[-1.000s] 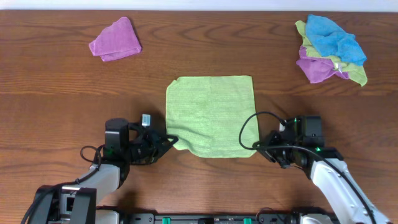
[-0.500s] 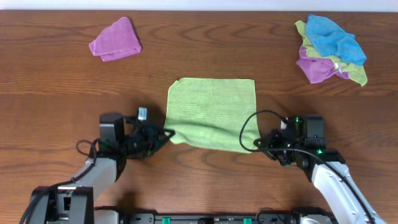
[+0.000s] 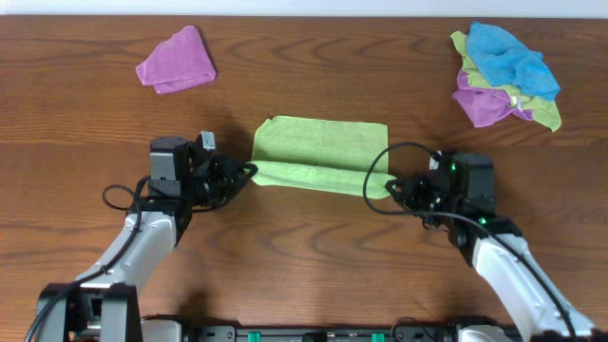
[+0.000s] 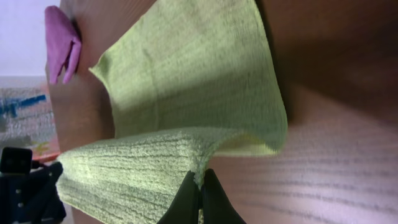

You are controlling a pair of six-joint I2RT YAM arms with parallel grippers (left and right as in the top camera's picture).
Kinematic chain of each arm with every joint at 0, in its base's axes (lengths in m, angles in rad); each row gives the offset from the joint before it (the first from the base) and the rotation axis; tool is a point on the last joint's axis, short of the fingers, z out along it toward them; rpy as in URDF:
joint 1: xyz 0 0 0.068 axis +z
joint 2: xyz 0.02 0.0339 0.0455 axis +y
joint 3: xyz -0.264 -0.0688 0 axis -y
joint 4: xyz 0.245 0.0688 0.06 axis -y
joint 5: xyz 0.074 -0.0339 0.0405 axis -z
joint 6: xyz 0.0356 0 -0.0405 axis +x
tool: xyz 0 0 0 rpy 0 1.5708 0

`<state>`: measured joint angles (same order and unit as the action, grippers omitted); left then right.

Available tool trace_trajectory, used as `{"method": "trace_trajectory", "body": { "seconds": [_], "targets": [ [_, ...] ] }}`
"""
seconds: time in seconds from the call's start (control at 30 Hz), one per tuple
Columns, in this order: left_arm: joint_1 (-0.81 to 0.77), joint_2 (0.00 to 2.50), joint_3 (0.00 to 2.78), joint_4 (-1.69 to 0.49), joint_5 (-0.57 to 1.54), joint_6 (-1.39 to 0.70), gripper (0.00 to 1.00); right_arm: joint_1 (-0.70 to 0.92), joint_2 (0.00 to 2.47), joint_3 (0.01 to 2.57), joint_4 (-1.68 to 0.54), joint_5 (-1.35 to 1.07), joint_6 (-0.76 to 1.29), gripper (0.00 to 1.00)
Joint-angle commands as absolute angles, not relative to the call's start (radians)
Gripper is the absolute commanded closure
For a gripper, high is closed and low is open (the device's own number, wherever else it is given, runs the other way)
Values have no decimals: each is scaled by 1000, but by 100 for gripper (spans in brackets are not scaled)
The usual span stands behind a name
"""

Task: Fold the cloth
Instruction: 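Lift the near edge and fold it forward over the far edge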

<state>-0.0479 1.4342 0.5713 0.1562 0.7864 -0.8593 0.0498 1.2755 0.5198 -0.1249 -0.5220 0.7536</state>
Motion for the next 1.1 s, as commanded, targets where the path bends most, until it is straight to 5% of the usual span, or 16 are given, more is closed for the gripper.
{"method": "trace_trajectory", "body": {
  "seconds": [0.0, 1.07],
  "targets": [
    [-27, 1475, 615, 194, 662, -861, 94, 41, 1345, 587, -121, -384, 730, 99],
    [-73, 1863, 944, 232, 520, -762, 95, 45, 1846, 915, 72, -238, 619, 99]
  ]
}}
